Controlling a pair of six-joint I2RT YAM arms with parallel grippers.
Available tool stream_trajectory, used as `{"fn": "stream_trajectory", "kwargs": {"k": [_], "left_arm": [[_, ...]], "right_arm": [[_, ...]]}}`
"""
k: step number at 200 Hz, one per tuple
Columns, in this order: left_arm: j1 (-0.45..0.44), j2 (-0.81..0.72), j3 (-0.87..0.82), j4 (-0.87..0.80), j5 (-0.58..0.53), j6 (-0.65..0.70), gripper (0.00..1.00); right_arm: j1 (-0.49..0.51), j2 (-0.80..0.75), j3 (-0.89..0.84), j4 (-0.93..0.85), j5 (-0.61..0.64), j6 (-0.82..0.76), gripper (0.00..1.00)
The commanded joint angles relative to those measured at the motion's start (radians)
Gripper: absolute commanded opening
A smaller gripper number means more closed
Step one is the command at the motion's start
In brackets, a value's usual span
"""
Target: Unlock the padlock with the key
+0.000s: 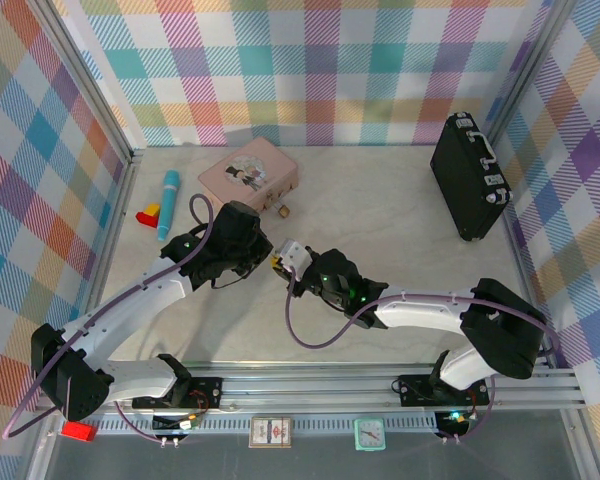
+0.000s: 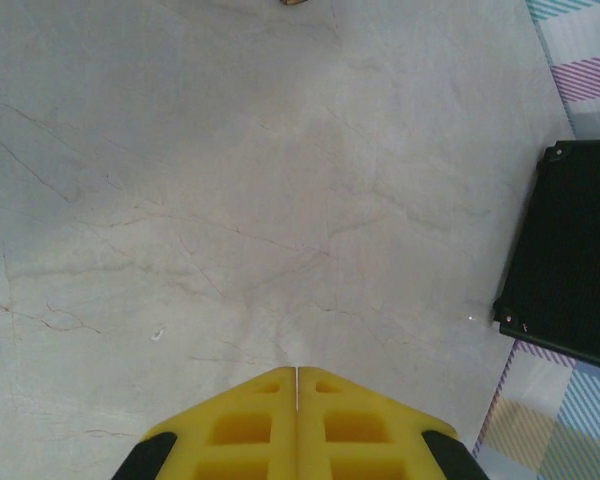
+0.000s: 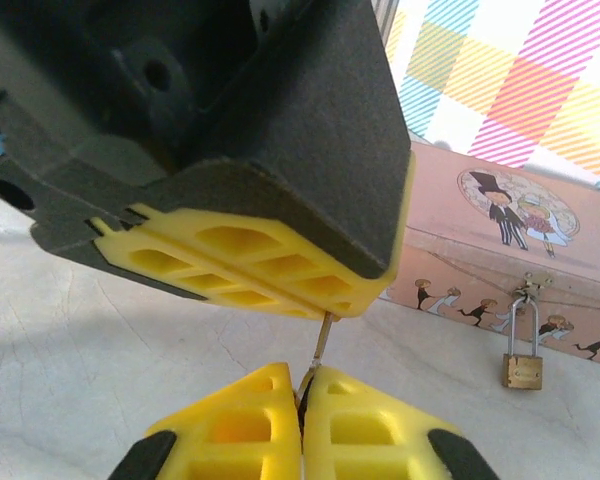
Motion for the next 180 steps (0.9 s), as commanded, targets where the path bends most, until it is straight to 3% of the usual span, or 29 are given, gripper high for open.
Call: {"fn": "stream_trajectory", "kwargs": {"k": [1, 22, 46, 72, 101, 117, 147, 180], "left_arm": [[-0.007, -0.011, -0.005, -0.021, 0.005, -0.002, 0.0], [-0.007, -0.014, -0.005, -0.021, 0.001, 0.004, 0.0], [0.018, -0.038, 0.005, 0.018, 0.028, 0.083, 0.24], [0.072, -0.127, 0.015, 0.058, 0.012, 0.247, 0.51], [0.115, -0.233, -0.022, 0.129, 0.009, 0.455, 0.71], [0.129, -0.255, -0.037, 0.145, 0.027, 0.539, 0.75], [0.134, -0.27, -0.072, 0.2, 0.09, 0.624, 0.77], [0.134, -0.255, -0.109, 0.329, 0.281, 0.663, 0.75]], "right_arm": [[0.0, 0.006, 0.041, 0.01, 0.064, 0.047, 0.0], [-0.001, -0.003, 0.037, -0.025, 0.092, 0.083, 0.0], [-0.011, -0.039, 0.016, -0.059, 0.115, 0.185, 0.0], [-0.096, -0.123, -0.012, -0.175, -0.049, 0.373, 0.0], [-0.194, -0.196, -0.052, -0.26, -0.249, 0.537, 0.0], [-0.241, -0.23, -0.079, -0.268, -0.356, 0.593, 0.0], [-0.359, -0.277, -0.166, -0.118, -0.64, 0.708, 0.0], [-0.393, -0.276, -0.192, 0.043, -0.836, 0.731, 0.0]]}}
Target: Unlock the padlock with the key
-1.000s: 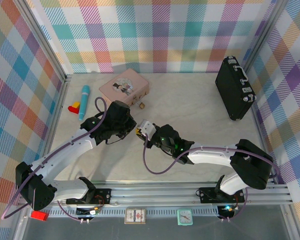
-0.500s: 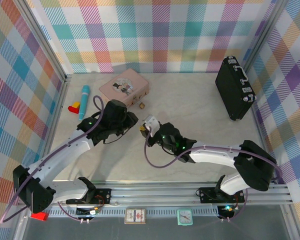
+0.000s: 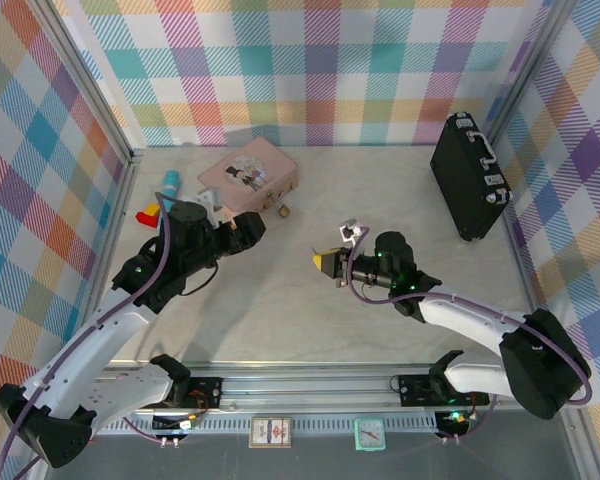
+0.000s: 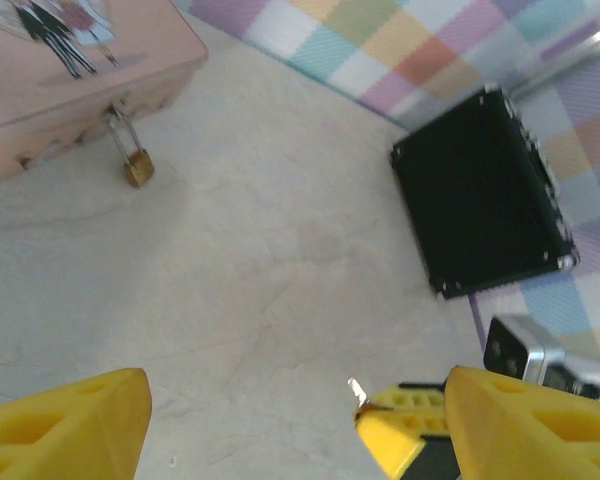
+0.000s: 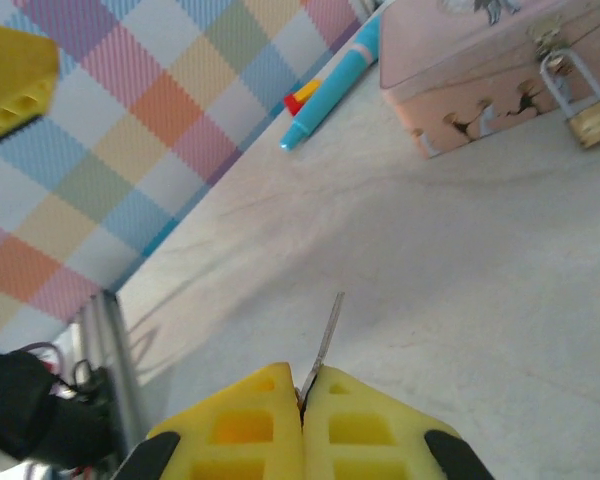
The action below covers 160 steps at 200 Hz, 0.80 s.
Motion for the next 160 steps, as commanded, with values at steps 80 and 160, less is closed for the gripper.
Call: {"fn": "stream_trajectory", "kwargs": {"k": [80, 160], "left_arm": [[0.006, 0.04, -0.16, 0.465, 0.46, 0.049, 0.67], [0.005, 0.138, -0.149, 0.489, 0.47, 0.01, 0.55]], "right_arm": [[-0.038, 0.056, 0.007, 0.402, -0.319, 0.182, 0.0], [-0.047, 0.03, 0.007, 0.352, -0.277, 0.159, 0.0]]}}
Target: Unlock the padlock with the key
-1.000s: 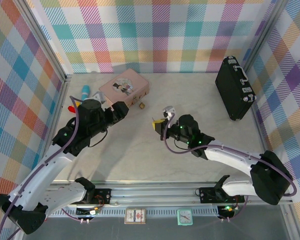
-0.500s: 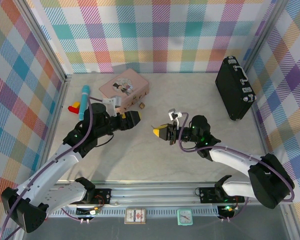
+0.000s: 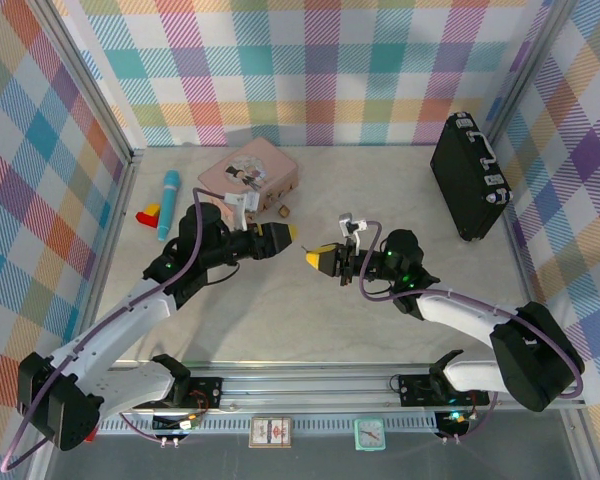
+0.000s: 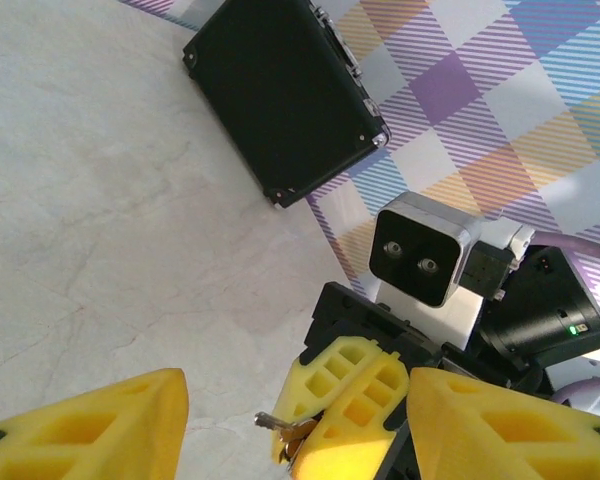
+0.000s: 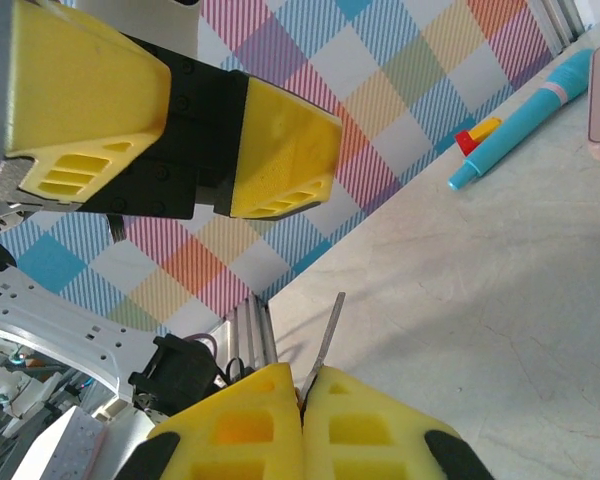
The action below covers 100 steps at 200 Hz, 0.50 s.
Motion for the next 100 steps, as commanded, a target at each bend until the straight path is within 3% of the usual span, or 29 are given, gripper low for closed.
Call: {"fn": "stream_trajectory", "kwargs": {"k": [1, 100], "left_arm": [[0.005, 0.033, 0.001, 0.054, 0.037, -0.025, 0.54], [-0.05, 0.14, 0.038, 0.111, 0.111, -0.039, 0.43]], "right_arm": [[-0.006, -0.02, 0.014, 0.017, -0.009, -0.004, 0.0], [-0.008, 0.015, 0.058, 0.074, -0.003, 0.032, 0.0]]}}
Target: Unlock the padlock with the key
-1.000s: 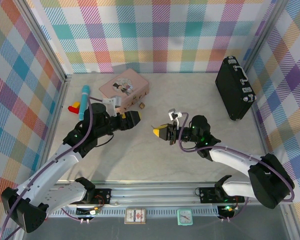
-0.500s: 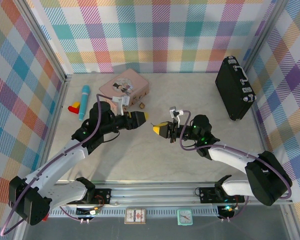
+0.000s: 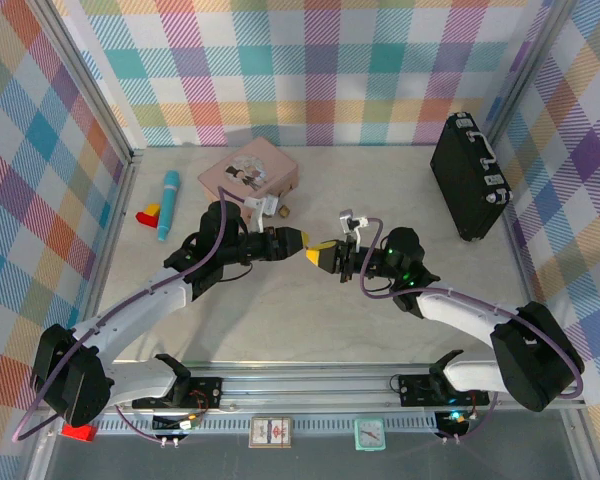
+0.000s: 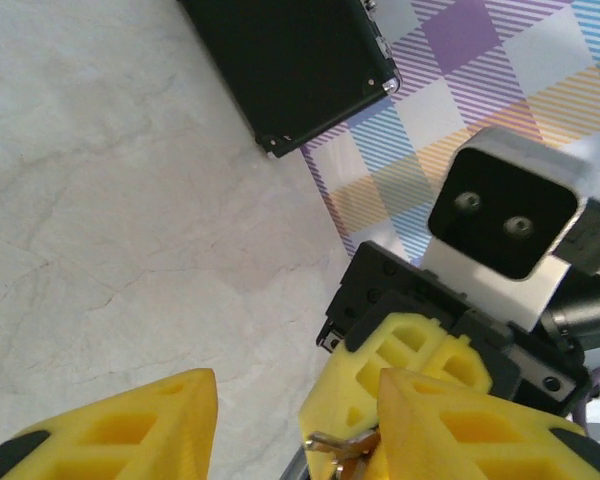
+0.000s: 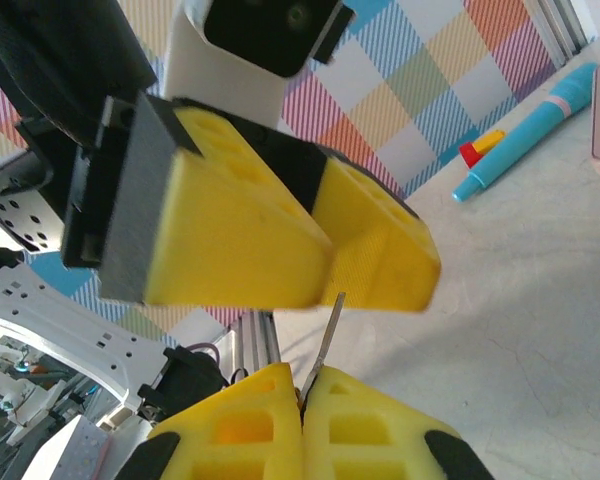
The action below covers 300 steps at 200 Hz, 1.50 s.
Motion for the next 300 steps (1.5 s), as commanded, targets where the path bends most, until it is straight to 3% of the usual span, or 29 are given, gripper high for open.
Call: {"fn": "stream_trajectory", "kwargs": {"k": [1, 201, 218, 258, 300], "left_arm": [[-0.011, 0.006, 0.037, 0.052, 0.036, -0.005, 0.42], [-0.019, 0.017, 0.041, 0.066, 0.006, -0.05, 0.0], [-0.02, 0.018, 0.043, 0.067, -0.003, -0.055, 0.0], [-0.022, 0.014, 0.045, 0.03, -0.072, -0.055, 0.0], [-0.022, 0.026, 0.09, -0.151, -0.311, -0.124, 0.0]], "right_arm": [[-0.007, 0.011, 0.034, 0.062, -0.002, 0.008, 0.0], [-0.008, 0.046, 0.021, 0.056, 0.046, 0.026, 0.0], [-0.009, 0.044, 0.021, 0.051, 0.046, 0.027, 0.0], [-0.008, 0.018, 0.014, 0.017, 0.067, 0.01, 0.18], [-0.009, -0.029, -0.024, -0.013, 0.173, 0.012, 0.45]]}}
